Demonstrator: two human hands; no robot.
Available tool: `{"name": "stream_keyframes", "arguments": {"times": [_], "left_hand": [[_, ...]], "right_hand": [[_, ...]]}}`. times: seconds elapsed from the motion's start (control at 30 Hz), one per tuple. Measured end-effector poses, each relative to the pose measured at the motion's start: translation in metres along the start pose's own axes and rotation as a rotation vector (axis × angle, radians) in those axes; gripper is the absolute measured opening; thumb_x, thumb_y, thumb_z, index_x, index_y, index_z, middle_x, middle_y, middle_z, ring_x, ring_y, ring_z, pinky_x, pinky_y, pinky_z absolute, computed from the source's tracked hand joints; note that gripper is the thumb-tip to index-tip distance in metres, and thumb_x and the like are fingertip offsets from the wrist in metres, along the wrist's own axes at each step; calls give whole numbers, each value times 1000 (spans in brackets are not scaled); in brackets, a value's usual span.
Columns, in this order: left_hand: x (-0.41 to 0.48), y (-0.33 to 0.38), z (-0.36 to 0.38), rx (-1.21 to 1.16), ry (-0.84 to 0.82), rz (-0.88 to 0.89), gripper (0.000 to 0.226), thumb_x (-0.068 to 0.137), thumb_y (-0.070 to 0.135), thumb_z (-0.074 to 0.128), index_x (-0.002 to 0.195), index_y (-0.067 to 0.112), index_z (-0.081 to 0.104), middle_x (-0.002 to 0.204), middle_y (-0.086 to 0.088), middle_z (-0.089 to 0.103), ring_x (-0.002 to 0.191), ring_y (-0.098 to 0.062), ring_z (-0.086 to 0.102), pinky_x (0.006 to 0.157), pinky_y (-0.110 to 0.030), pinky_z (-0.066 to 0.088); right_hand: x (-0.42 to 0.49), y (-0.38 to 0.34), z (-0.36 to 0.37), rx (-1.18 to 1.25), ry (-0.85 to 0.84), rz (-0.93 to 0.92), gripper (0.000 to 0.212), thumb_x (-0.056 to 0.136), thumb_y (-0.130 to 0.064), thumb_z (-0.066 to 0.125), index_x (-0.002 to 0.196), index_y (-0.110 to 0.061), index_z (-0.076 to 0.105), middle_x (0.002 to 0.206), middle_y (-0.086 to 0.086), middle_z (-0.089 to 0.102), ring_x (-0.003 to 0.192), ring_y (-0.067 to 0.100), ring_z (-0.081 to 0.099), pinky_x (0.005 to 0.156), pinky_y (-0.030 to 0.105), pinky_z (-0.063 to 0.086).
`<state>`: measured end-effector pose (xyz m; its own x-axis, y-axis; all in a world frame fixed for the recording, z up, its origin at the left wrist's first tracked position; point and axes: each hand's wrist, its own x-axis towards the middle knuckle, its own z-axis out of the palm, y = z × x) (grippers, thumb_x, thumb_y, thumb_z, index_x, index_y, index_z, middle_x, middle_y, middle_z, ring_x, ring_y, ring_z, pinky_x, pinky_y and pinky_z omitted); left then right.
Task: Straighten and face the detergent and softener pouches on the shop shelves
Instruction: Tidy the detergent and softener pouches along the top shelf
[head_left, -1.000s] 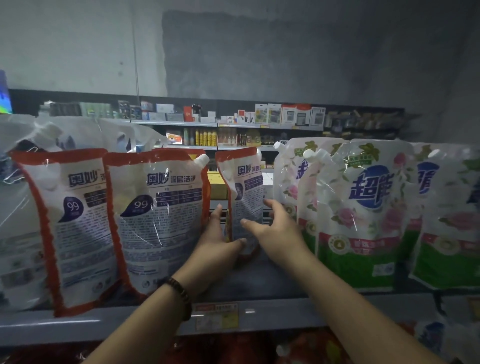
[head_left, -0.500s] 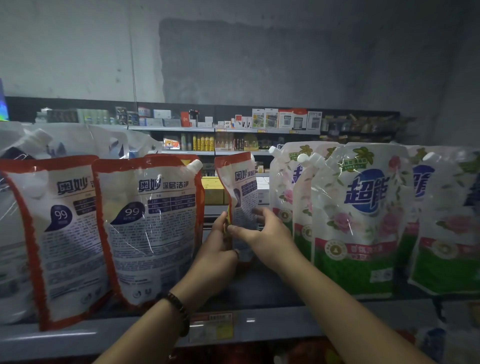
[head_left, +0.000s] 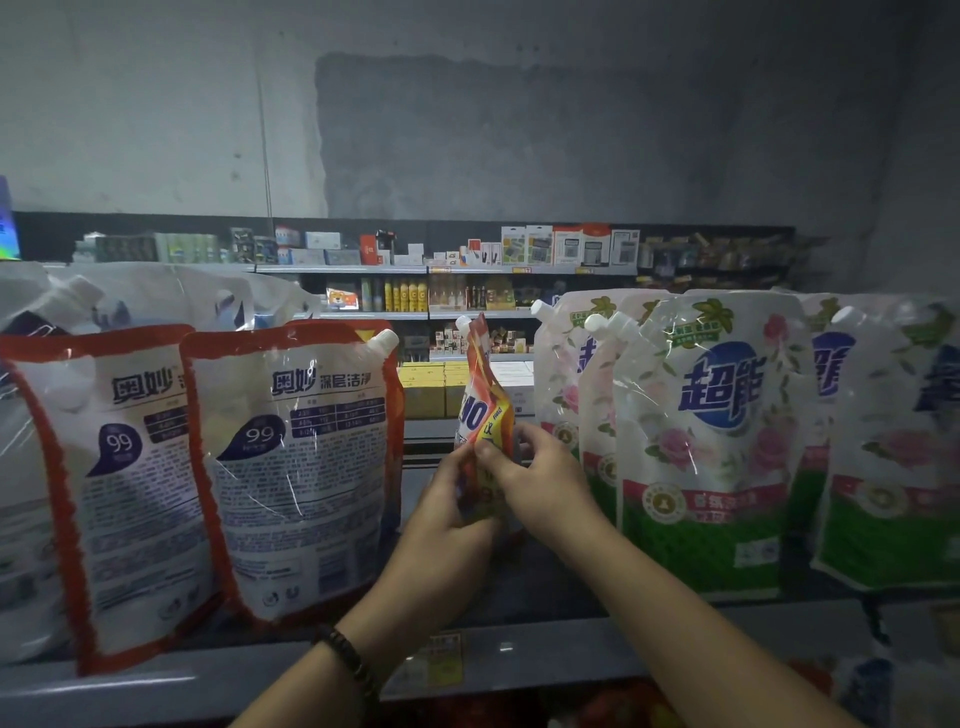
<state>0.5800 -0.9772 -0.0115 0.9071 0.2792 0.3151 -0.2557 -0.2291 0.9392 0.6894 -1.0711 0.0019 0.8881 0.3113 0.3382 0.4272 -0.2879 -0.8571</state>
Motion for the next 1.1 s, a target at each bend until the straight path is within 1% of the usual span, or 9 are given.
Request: {"name": "stream_keyframes", "arguments": {"times": [0.17, 0.37, 0.5, 0.6, 0.73, 0.83, 0.9, 1.0, 1.1], "left_hand": [[13, 8, -4, -69, 117, -133, 24, 112, 15, 50, 132, 25, 58, 108, 6, 72, 69, -1, 69, 54, -14, 52], [41, 28, 3, -242, 191, -353, 43, 115, 49, 27, 103, 32, 65, 87, 3, 57, 82, -10, 52, 76, -30, 45], [64, 26, 7, -269, 180, -417, 71, 109, 67, 13, 93, 28, 70, 113, -12, 70, 101, -25, 65, 93, -43, 50], [73, 28, 9, -253, 192, -447, 78, 108, 69, 12, 98, 21, 73, 118, -16, 69, 107, -30, 62, 104, -51, 45], [73, 26, 9, -242, 194, -444, 70, 111, 63, 14, 94, 24, 70, 91, -2, 67, 85, -16, 60, 77, -37, 47], [68, 26, 6, -262, 198, -461, 66, 113, 59, 17, 91, 23, 69, 89, -4, 70, 86, -18, 65, 68, -34, 48], [67, 24, 3, -253, 176, -451, 65, 114, 54, 16, 97, 20, 70, 93, -5, 70, 96, -23, 66, 78, -36, 50], [63, 24, -1, -185, 153, -418, 68, 115, 52, 14, 140, 12, 63, 135, -17, 67, 136, -35, 57, 103, -43, 42], [59, 23, -3, -210, 130, -386, 65, 115, 51, 16, 147, 14, 58, 151, -16, 59, 144, -36, 51, 110, -44, 40]], "right_hand": [[-1, -2, -3, -7, -9, -13, 40, 98, -59, 64, 127, -32, 68, 128, -5, 67, 114, 17, 66, 95, 41, 61], [-9, -9, -2, 5, -26, -22, 33, 106, -48, 56, 132, -29, 66, 123, -8, 71, 112, 15, 66, 100, 42, 59], [-14, -15, -5, -20, -34, -23, 33, 109, -45, 51, 135, -29, 63, 123, -6, 70, 110, 15, 63, 97, 37, 54], [-16, -18, -8, -94, -38, 7, 34, 109, -49, 48, 134, -32, 62, 121, -5, 70, 113, 19, 65, 102, 46, 56], [-30, -22, -9, -350, 71, 9, 47, 103, -50, 57, 145, -30, 50, 131, -3, 59, 119, 20, 59, 101, 44, 56], [-63, -31, -8, -260, 72, -28, 66, 98, -48, 66, 153, -31, 34, 139, -5, 46, 119, 13, 51, 97, 34, 52], [-86, -36, -4, -119, 3, -27, 77, 96, -53, 67, 159, -36, 27, 144, -9, 42, 127, 11, 50, 102, 34, 52], [-99, -36, 4, 40, -47, -20, 94, 95, -56, 67, 168, -36, 10, 162, -11, 30, 145, 12, 41, 117, 36, 44], [-97, -34, 9, 170, -102, -14, 97, 96, -60, 63, 169, -34, 6, 172, -10, 19, 154, 14, 32, 122, 36, 37]]}}
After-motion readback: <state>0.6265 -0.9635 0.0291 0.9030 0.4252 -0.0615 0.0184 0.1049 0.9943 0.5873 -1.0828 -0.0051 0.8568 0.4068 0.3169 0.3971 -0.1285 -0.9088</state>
